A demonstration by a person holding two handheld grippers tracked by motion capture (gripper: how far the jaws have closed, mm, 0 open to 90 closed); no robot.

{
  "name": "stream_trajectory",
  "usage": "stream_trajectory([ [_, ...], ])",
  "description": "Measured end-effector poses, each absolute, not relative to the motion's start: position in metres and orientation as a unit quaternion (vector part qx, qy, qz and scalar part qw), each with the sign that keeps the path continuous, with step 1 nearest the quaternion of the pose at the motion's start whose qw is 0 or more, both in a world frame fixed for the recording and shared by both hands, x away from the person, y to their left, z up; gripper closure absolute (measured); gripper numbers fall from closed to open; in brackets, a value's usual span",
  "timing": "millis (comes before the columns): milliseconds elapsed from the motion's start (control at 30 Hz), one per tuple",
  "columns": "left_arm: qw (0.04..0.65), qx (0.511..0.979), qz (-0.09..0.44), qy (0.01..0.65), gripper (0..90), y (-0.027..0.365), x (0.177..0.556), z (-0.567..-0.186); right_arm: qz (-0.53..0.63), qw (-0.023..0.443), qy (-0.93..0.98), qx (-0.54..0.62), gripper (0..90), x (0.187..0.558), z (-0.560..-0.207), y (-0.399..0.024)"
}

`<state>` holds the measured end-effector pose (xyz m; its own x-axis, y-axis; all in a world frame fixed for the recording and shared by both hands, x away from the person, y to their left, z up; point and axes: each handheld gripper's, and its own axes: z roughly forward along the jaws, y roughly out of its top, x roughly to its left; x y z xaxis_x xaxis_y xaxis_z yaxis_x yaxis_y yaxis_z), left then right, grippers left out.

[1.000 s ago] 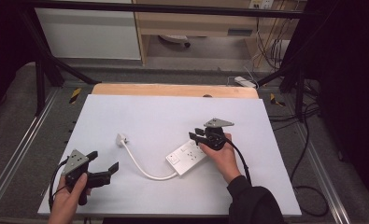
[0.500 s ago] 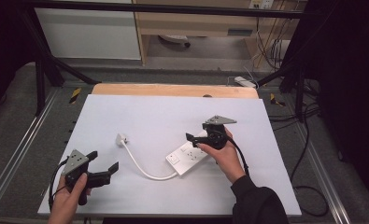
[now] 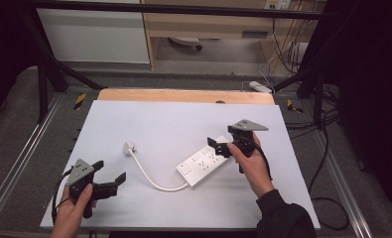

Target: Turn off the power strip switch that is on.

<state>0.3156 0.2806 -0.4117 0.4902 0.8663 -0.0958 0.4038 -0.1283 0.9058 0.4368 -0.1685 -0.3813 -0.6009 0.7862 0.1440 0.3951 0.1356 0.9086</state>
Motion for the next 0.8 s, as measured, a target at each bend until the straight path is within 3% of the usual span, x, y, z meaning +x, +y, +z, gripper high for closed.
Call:
stream_trajectory([
  [800, 0.486, 0.711, 0.235, 0.451, 5.5, 0.280, 0.315, -0.412, 0.531, 0.256, 0.695, 0.411, 4.8, 0.399, -0.361, -0.253],
])
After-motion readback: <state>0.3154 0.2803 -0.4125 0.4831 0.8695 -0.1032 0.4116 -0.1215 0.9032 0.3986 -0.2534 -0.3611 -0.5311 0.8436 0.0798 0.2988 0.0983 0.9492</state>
